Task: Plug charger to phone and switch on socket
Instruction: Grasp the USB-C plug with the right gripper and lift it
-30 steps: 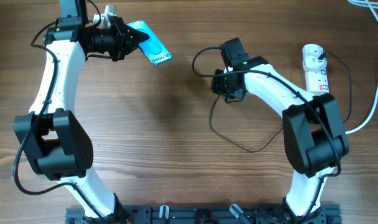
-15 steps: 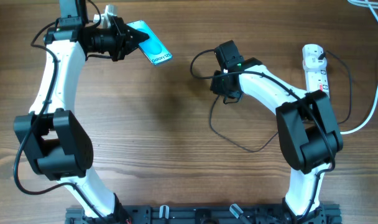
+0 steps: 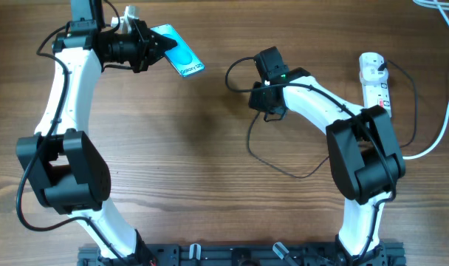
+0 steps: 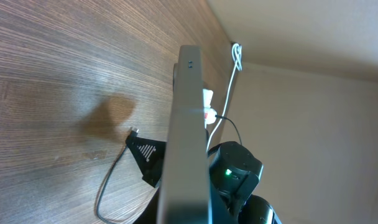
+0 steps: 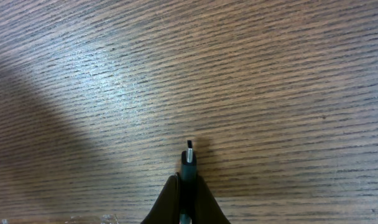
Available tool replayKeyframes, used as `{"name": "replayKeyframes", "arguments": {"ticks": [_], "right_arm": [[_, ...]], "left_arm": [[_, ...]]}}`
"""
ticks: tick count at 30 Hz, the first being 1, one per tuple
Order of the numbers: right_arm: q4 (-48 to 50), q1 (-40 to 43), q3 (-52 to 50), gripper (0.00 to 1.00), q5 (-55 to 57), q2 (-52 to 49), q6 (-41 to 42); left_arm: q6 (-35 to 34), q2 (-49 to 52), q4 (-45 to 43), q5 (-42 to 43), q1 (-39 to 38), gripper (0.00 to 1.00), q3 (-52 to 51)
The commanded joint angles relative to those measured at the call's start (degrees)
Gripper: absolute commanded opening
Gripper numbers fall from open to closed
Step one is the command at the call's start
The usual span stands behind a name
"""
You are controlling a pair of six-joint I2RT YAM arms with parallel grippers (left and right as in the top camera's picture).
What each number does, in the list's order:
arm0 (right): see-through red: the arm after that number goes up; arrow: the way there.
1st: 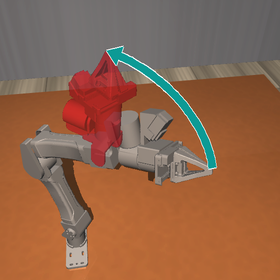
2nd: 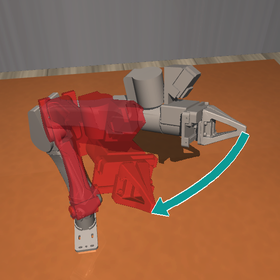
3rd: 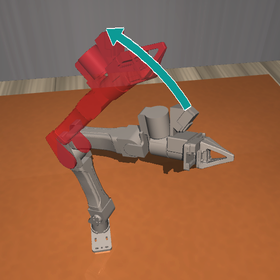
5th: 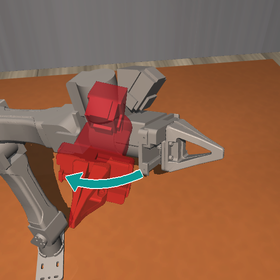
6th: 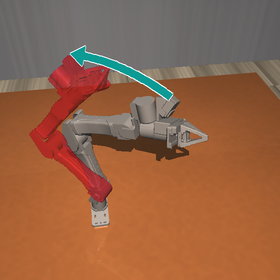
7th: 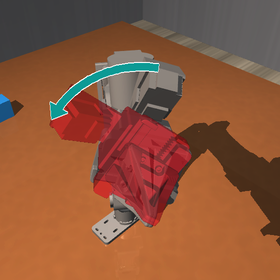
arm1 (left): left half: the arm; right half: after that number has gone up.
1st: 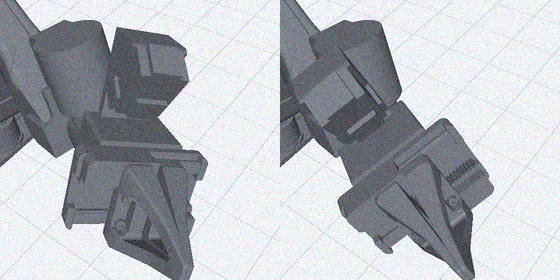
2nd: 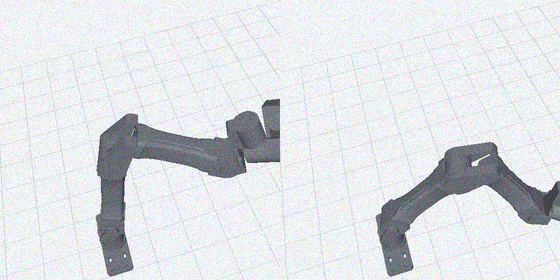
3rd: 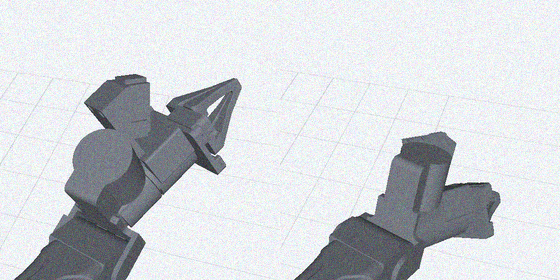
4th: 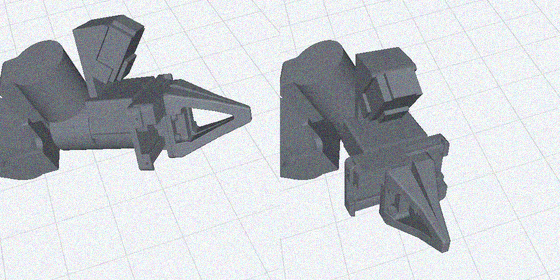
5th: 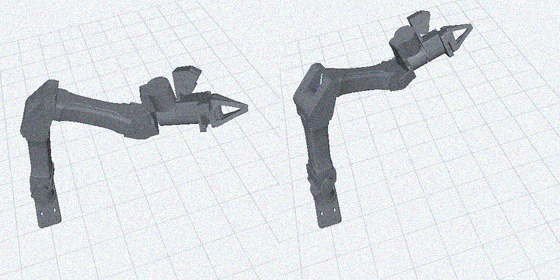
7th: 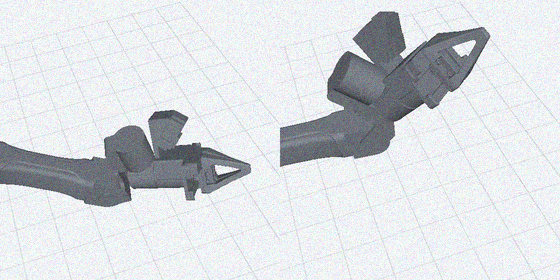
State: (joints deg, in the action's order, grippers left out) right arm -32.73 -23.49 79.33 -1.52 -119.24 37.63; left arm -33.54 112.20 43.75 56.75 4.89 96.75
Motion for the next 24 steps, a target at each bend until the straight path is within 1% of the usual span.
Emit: {"name": "replayKeyframes", "arguments": {"ticks": [1,3,4,5,7,10,12,14,17,20,21,24], "right_arm": [[-0.33,-0.11,-0.28,0.04,-1.57,-2.89,0.09],[-0.26,0.13,-0.26,0.04,-2.93,-1.55,-0.39],[0.09,0.52,-0.26,0.04,-4.59,-0.26,-2.23],[1.29,1.36,-0.26,0.04,-9.53,2.12,-7.58],[2.08,2.25,-0.26,0.04,-14.75,5.05,-12.52],[2.03,4.52,-0.26,0.04,-24.7,12.5,-20.65],[1.29,6.27,-0.26,0.04,-32.7,16.76,-25.16],[0.0,7.82,-0.26,0.04,-43.43,20.59,-30.14],[-1.2,8.26,-0.26,0.04,-53.18,21.7,-31.54],[-1.2,8.24,-0.26,0.04,-63.91,21.7,-31.85],[-1.2,8.24,-0.26,0.04,-67.91,21.7,-31.85],[-1.22,8.2,-0.26,0.04,-73.66,21.7,-31.58]], "left_arm": [[-0.37,-1.38,-0.13,2.19,0.0,0.04,0.76],[-0.37,-1.38,-0.13,2.16,0.0,0.04,0.76],[-0.37,-1.38,-0.15,2.16,0.0,0.04,0.76],[-0.37,-1.38,-0.15,2.16,0.0,0.04,0.76],[-0.37,-1.38,-0.13,2.16,0.0,0.04,0.76],[-0.35,-1.38,-0.15,2.12,0.0,0.04,0.76],[-0.33,-1.38,-0.17,1.07,0.0,0.04,0.76],[0.28,-1.38,-0.2,0.37,0.0,0.04,0.76],[1.36,-1.38,-0.42,1.11,-0.2,0.04,0.76],[6.75,-1.38,-2.67,8.55,-0.61,0.04,0.76],[7.39,-1.38,-3.61,10.45,-0.66,0.04,0.76],[7.5,-1.38,-5.7,14.14,-0.66,0.04,0.76]]}}
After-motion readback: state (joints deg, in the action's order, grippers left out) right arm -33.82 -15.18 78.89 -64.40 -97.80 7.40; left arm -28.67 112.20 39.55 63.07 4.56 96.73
